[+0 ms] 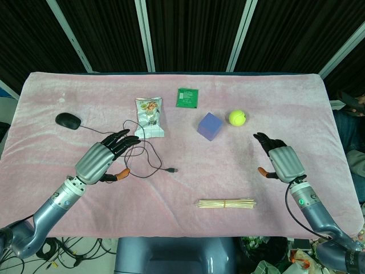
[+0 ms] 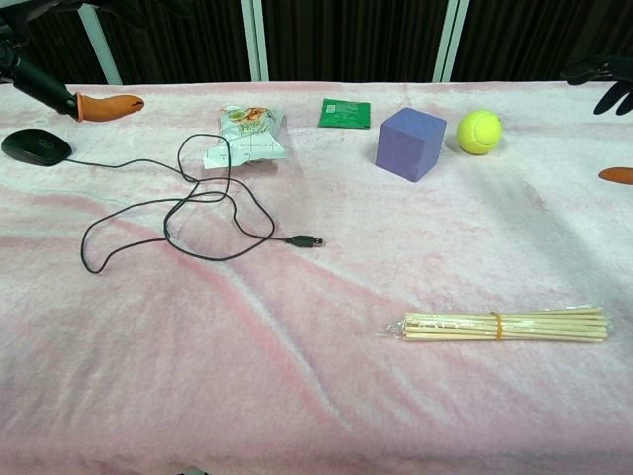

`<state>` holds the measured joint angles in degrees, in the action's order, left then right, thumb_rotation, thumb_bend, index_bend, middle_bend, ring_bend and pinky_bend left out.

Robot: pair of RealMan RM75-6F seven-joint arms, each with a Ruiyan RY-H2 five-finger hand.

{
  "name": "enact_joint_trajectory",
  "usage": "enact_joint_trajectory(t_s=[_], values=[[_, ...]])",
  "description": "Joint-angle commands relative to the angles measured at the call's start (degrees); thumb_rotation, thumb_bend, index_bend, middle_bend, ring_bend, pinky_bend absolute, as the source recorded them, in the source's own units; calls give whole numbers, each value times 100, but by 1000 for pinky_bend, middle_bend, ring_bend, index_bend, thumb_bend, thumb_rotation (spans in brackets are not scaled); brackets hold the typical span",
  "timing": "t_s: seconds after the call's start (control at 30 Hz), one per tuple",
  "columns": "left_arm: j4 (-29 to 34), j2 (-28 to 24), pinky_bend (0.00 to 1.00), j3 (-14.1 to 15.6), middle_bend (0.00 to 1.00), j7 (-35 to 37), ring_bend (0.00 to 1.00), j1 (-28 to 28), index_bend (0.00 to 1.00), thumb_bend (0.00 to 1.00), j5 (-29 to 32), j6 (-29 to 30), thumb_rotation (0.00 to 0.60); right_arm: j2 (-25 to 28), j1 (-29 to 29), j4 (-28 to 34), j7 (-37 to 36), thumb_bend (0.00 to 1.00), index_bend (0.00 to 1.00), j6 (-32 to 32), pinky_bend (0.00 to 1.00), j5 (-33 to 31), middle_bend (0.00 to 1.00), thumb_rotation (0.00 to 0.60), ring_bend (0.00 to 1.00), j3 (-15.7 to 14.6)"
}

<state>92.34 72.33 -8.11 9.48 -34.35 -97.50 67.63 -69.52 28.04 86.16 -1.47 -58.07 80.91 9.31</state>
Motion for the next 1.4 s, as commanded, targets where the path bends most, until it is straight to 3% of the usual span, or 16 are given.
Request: enact_joint_trajectory(t_s=[0.03,0.53,0.9,1.07,1.2,1.4], values=[[19,-20,169,34,137,-93,6,-66,128,318,-60,-39,600,-32,-26,48,1,167,4,-68,229,-21,71,600,237,-25],[-60,-68,181,117,121,-287,6,-167,118,308,189,-287,600,187,-72,302,-10,166,3,-176,229,-118,71,600,237,-36],[-175,-47,181,123,122,-782,6,-53,109,308,320,-110,600,288,-227,434,-119,167,2,-377,229,-135,71,600,237,-97],[-137,-53,84,80,135,-909,8,11,138,308,473,-17,600,325,-265,392,27,167,2,-478,229,-113,71,600,237,-123],[-225,-19,62,33,137,-1140,8,115,158,295,660,106,600,402,-547,504,284,167,2,-852,229,-147,71,600,237,-231],[-238,-177,27,105,133,-1598,8,122,182,280,1351,-510,600,345,-1463,823,440,166,3,-1964,229,-52,71,600,237,-672]])
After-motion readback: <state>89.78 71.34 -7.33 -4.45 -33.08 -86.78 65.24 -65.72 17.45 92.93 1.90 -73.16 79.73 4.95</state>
